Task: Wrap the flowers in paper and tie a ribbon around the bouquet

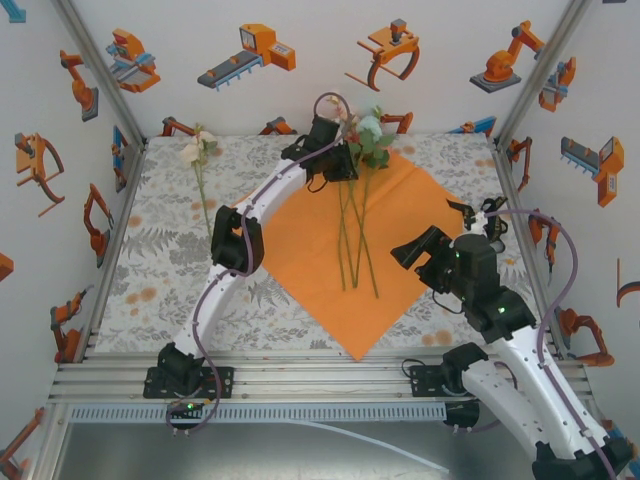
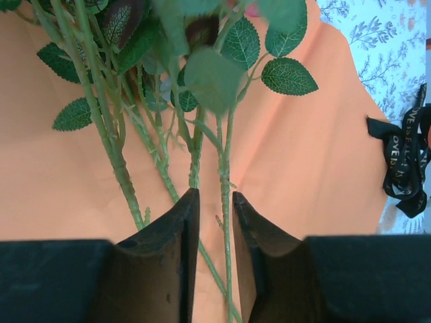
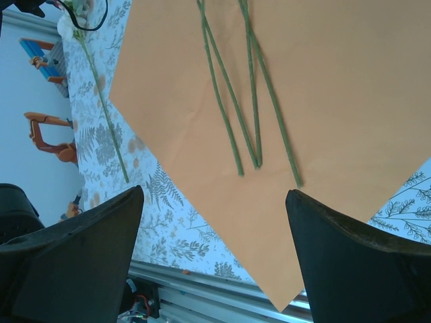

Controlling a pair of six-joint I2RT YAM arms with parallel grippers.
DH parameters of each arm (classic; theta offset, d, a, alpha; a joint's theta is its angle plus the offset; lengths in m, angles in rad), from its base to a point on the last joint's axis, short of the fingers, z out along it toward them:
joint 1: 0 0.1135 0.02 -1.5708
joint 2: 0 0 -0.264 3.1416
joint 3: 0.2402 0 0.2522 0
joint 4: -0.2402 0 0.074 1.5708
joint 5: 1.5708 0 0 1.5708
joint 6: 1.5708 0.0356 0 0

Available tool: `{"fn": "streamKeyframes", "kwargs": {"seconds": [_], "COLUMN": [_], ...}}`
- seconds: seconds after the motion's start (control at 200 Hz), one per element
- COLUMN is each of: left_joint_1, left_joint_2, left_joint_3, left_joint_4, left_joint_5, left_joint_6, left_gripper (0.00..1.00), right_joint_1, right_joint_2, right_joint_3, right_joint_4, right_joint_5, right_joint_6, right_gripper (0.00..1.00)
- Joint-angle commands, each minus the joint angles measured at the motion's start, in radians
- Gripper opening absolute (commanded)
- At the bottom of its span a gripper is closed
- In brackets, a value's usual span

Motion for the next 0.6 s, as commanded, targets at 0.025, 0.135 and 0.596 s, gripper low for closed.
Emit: {"fn": "streamKeyframes", "kwargs": {"seconds": [0.025,0.135,0.596], "left_joint_1": [0.031,0.071,0.461], "left_joint_2": [-0.14,-0.27,-0.811], "left_joint_3": [-0.051,-0.164,-0.968], "left_joint_4": [0.002,-0.016,0.1], "left_joint_5": [-0.017,-0.047,-0.357], "left_joint_6": [0.005,0.043,0.351], "left_gripper": [0.32,0.32,0.26], "right_joint_1": [0.006,0.006,0.007], "right_joint_2": [-0.003,0.006,0.089], "right_joint_3": [0.006,0.006,-0.001], "right_joint_4": [-0.007,-0.001,0.09], "right_joint_5": [0.021,0.018,-0.022], "right_joint_6": [0.002,0.004,0.011], "right_gripper": [0.78,0.78,0.78]}}
